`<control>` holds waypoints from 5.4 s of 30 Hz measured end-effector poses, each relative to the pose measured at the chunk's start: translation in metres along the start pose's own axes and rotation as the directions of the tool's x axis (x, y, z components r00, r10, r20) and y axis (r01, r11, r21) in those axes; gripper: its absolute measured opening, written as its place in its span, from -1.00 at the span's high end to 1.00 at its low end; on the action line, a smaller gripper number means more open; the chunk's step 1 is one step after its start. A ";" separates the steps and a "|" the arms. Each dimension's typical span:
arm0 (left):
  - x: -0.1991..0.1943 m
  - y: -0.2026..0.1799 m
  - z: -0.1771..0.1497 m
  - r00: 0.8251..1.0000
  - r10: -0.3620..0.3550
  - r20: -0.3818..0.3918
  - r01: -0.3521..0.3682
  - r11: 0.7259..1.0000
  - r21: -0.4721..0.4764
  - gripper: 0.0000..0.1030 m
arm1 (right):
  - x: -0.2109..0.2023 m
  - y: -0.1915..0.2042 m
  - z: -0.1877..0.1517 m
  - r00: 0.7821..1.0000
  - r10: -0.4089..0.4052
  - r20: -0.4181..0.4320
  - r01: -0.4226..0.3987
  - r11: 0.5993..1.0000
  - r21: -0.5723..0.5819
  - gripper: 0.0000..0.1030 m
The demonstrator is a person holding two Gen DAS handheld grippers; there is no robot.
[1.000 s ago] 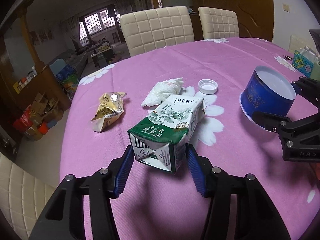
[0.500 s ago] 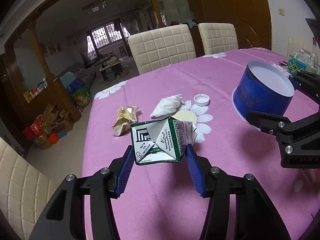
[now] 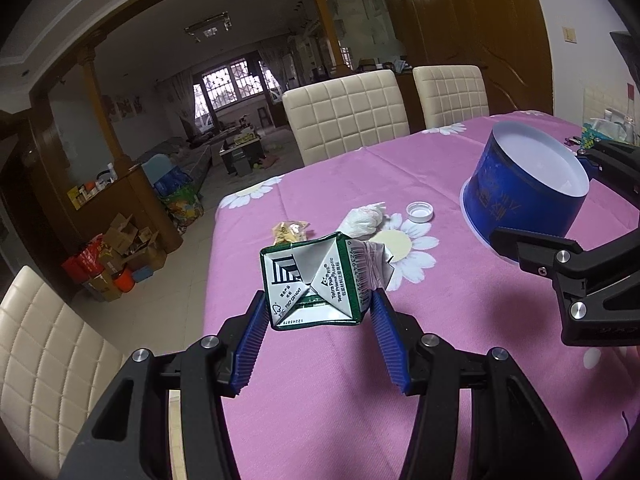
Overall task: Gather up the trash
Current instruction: 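Carry the carton left to the bin and release it while the right gripper carries the blue container, then open the right gripper over the bin to drop the blue container, then grasp the white bottle cap with the right gripper while the left gripper grasps the gold wrapper, then carry the gold wrapper to the bin with the left gripper while the right gripper holds the cap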
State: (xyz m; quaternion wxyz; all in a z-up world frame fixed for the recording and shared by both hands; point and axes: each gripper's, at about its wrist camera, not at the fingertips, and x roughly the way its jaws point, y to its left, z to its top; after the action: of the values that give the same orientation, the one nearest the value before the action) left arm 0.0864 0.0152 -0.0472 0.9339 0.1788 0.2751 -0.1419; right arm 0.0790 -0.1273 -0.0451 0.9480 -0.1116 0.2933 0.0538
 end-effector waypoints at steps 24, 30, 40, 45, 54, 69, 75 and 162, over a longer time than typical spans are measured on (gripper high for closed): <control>-0.026 0.055 -0.027 0.995 0.095 0.008 -0.094 0.991 -0.093 0.01 | -0.007 0.067 0.024 0.997 0.068 0.043 -0.062 0.990 -0.130 -0.52; -0.030 0.071 -0.037 0.993 0.119 0.001 -0.118 0.986 -0.120 0.01 | -0.005 0.084 0.030 0.995 0.092 0.048 -0.084 0.983 -0.161 -0.52; -0.034 0.101 -0.052 0.987 0.162 -0.014 -0.162 0.973 -0.166 0.01 | -0.001 0.115 0.039 0.990 0.130 0.057 -0.115 0.969 -0.218 -0.52; -0.034 0.114 -0.060 0.982 0.186 -0.026 -0.188 0.965 -0.181 0.01 | 0.002 0.131 0.046 0.987 0.152 0.060 -0.134 0.962 -0.240 -0.52; -0.037 0.141 -0.078 0.972 0.228 -0.055 -0.235 0.946 -0.224 0.01 | 0.013 0.162 0.054 0.980 0.193 0.053 -0.171 0.945 -0.279 -0.52; -0.036 0.173 -0.105 0.961 0.253 -0.114 -0.276 0.915 -0.295 -0.41 | 0.027 0.195 0.059 0.971 0.238 0.034 -0.215 0.924 -0.315 -0.52; -0.039 0.179 -0.111 0.951 0.290 -0.107 -0.309 0.901 -0.305 -0.63 | 0.033 0.200 0.058 0.970 0.242 0.016 -0.224 0.921 -0.319 -0.52; 0.228 0.036 0.043 0.967 -0.052 -0.250 0.027 0.994 -0.102 0.01 | 0.212 -0.065 0.010 0.955 0.090 -0.284 -0.040 0.983 0.179 0.20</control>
State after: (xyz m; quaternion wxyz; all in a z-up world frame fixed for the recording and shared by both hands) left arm 0.3038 -0.0086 -0.1327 0.8959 0.1439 0.4019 -0.1231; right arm 0.2692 -0.1802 -0.1460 0.8983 -0.0264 0.4365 0.0426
